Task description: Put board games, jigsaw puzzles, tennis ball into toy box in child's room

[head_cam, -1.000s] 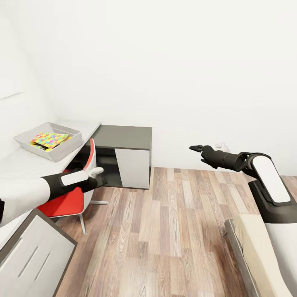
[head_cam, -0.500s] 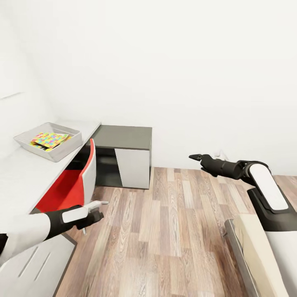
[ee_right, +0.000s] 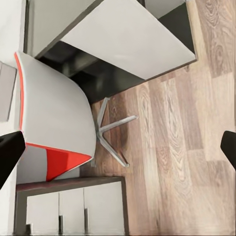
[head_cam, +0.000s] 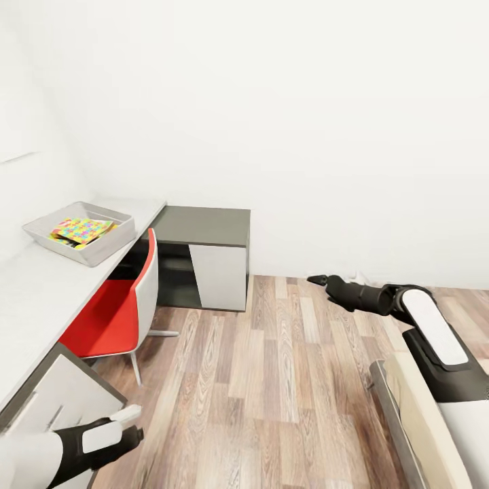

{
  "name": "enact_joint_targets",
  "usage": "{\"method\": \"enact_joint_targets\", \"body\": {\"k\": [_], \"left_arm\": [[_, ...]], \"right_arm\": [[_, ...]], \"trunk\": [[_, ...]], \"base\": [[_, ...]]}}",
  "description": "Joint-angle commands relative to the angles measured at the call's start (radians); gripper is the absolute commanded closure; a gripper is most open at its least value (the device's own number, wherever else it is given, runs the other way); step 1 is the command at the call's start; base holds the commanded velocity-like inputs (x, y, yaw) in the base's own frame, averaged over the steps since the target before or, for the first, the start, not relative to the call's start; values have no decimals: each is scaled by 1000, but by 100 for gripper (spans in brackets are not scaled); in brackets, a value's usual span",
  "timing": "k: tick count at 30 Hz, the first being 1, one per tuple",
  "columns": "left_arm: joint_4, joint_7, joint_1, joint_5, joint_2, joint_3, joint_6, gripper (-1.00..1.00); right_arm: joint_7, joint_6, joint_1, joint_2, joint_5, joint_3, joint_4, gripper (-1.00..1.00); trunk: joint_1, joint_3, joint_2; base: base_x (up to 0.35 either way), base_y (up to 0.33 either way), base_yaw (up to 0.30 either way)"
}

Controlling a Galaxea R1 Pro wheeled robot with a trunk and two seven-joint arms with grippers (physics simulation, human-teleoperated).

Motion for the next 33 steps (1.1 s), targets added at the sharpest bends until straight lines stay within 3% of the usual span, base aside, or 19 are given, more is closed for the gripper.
{"method": "enact_joint_targets", "body": {"k": [1, 9, 12, 17, 19, 21, 22, 28, 33], "left_arm": [[5, -4, 9, 0, 1, -4, -1, -100], [30, -25, 45, -2, 1, -5, -3, -100], [33, -28, 50, -2, 1, -5, -3, -100], [34, -30, 53, -3, 0, -5, -3, -100], [34, -30, 56, -3, -1, -6, -2, -100], [34, -31, 66, -3, -1, -8, -1, -100], [34, -31, 66, -3, -1, -8, -1, -100], [36, -31, 116, -3, -1, -10, -1, -100], [36, -31, 172, -3, 0, -11, -1, -100]], "right_arm": [[-10, -1, 5, -1, -10, 12, 2, -100], [-8, -4, 52, 0, -7, 60, 85, -100], [-6, -5, 79, 0, 13, 67, 138, -100], [1, -17, 149, 2, 109, 77, 206, -100], [12, -26, 188, 3, 158, 102, 222, -100], [36, -43, 230, 3, 208, 157, 237, -100], [36, -43, 230, 3, 208, 157, 237, -100], [150, -211, 315, 4, 347, 418, 376, -100], [266, -405, 337, 24, 392, 655, 617, -100]], "trunk": [[1, -2, -2], [1, -2, -2], [1, -2, -2], [1, -2, -2], [1, -2, -2], [1, -2, -2], [1, -2, -2], [1, -2, -2], [1, -2, -2]], "base": [[0, 0, 0], [0, 0, 0], [0, 0, 0], [0, 0, 0], [0, 0, 0], [0, 0, 0], [0, 0, 0], [0, 0, 0], [0, 0, 0]]}}
